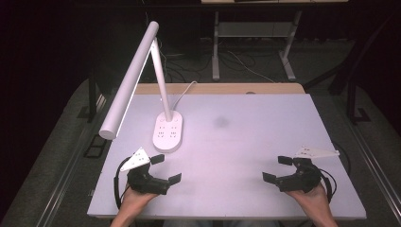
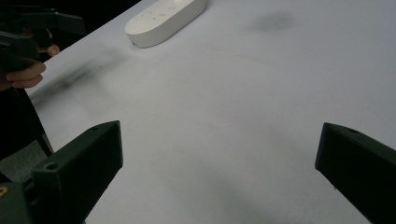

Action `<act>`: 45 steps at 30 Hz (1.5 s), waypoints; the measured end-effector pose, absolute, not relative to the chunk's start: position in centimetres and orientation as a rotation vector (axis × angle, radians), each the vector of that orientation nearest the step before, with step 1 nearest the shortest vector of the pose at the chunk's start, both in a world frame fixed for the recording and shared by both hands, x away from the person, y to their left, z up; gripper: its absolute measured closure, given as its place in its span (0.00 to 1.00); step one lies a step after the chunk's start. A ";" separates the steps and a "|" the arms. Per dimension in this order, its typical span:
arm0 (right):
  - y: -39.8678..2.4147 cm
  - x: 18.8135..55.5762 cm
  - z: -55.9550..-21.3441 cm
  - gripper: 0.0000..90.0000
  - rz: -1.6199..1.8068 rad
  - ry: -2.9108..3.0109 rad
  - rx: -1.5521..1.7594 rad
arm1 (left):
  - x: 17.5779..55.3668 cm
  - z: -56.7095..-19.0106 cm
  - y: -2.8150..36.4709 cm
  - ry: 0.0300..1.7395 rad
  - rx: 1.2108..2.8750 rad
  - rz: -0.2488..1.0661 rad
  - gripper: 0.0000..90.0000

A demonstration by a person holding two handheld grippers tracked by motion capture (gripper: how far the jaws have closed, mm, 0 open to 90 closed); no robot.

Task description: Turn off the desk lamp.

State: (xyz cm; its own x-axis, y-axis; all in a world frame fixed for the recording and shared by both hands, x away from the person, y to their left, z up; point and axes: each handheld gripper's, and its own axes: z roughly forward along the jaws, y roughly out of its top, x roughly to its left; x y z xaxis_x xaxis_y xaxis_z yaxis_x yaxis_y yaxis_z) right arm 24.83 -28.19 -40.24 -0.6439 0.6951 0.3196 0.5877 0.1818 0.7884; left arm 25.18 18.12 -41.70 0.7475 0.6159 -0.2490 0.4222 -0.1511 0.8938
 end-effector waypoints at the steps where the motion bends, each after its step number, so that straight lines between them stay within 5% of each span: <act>1: -28.2 24.8 -40.2 0.01 1.466 2.331 1.269 | 25.2 -41.7 18.1 0.814 1.782 0.207 0.00; 45: -22.0 30.6 -35.6 0.01 1.461 2.479 1.081 | 25.1 -41.7 18.2 0.824 1.767 0.206 0.00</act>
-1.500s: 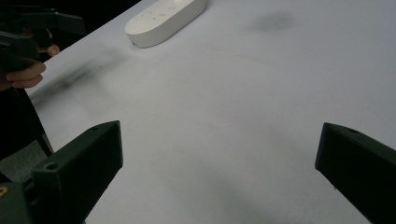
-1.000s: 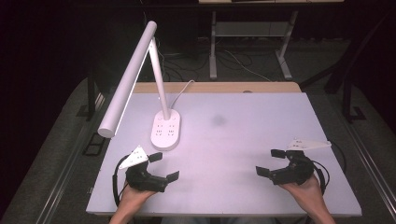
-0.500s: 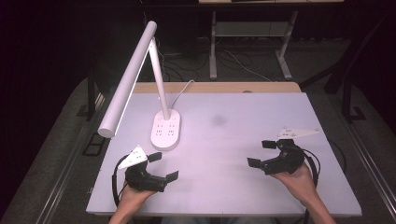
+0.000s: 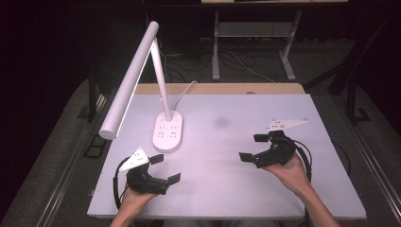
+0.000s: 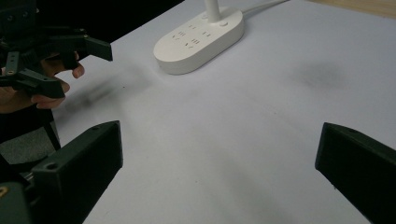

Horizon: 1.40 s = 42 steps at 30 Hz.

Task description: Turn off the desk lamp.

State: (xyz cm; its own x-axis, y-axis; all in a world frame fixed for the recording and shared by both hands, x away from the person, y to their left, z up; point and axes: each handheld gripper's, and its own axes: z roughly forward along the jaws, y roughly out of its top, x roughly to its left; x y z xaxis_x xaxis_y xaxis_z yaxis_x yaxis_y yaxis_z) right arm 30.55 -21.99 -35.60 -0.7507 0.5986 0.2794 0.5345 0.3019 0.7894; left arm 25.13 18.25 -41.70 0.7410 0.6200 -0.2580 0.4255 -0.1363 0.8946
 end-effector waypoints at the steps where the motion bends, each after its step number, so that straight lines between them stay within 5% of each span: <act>1: -22.0 30.6 -35.6 0.01 1.461 2.479 1.081 | 25.1 -41.7 18.3 0.823 1.769 0.207 0.00; 42: -14.0 36.7 -33.8 0.01 1.435 2.586 0.971 | 25.2 -41.7 18.5 0.828 1.763 0.207 0.00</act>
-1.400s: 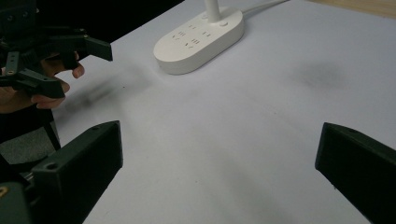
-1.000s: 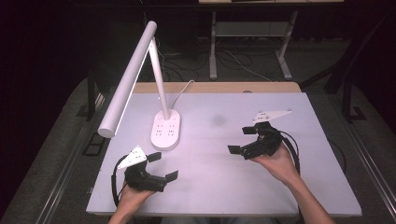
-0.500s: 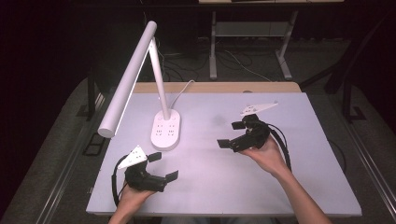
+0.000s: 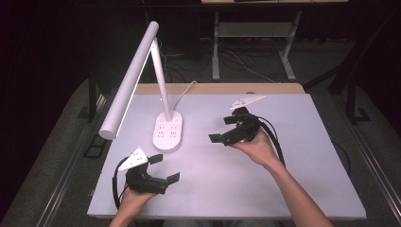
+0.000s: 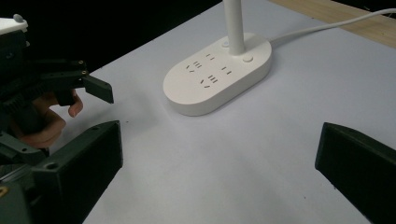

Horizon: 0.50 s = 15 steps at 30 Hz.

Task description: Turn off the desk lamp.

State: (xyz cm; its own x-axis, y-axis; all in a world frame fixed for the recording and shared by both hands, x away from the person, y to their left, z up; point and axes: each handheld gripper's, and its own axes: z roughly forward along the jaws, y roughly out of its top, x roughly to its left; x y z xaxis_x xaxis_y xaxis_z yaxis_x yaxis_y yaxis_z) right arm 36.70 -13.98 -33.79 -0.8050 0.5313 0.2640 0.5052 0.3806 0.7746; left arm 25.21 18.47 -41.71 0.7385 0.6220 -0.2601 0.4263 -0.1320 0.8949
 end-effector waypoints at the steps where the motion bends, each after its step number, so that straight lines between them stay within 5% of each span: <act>1: -14.0 36.7 -33.8 0.01 1.435 2.586 0.971 | 25.2 -41.7 18.5 0.827 1.764 0.207 0.00; 15: -11.7 39.5 -33.8 0.01 1.443 2.589 0.989 | 25.3 -41.7 18.5 0.828 1.764 0.202 0.00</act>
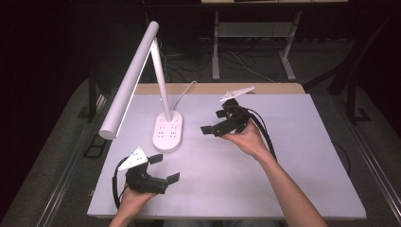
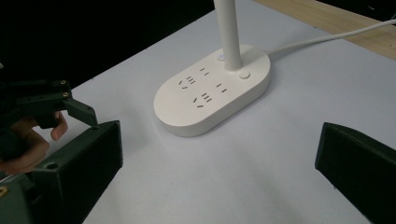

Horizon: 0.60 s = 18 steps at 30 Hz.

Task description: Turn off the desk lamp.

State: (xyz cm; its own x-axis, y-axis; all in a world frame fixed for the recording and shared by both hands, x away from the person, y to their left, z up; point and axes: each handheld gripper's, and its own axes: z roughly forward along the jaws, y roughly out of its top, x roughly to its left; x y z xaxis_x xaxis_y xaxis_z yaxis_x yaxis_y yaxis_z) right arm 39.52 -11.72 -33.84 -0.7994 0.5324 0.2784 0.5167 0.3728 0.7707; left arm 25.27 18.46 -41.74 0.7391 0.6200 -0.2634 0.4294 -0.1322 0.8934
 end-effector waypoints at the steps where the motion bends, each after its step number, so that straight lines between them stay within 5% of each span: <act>1: -11.3 39.9 -33.9 0.01 1.441 2.593 0.990 | 25.3 -41.8 18.4 0.825 1.764 0.201 0.00; 18: -7.7 43.1 -34.3 0.01 1.429 2.611 0.979 | 25.3 -41.7 18.7 0.829 1.759 0.199 0.00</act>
State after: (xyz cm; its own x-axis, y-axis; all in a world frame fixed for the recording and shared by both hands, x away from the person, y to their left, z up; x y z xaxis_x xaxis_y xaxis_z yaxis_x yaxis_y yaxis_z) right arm 43.11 -7.67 -34.34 -0.8046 0.5247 0.2780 0.5171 0.3889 0.7625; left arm 25.31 18.66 -41.74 0.7387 0.6189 -0.2670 0.4297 -0.1273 0.8940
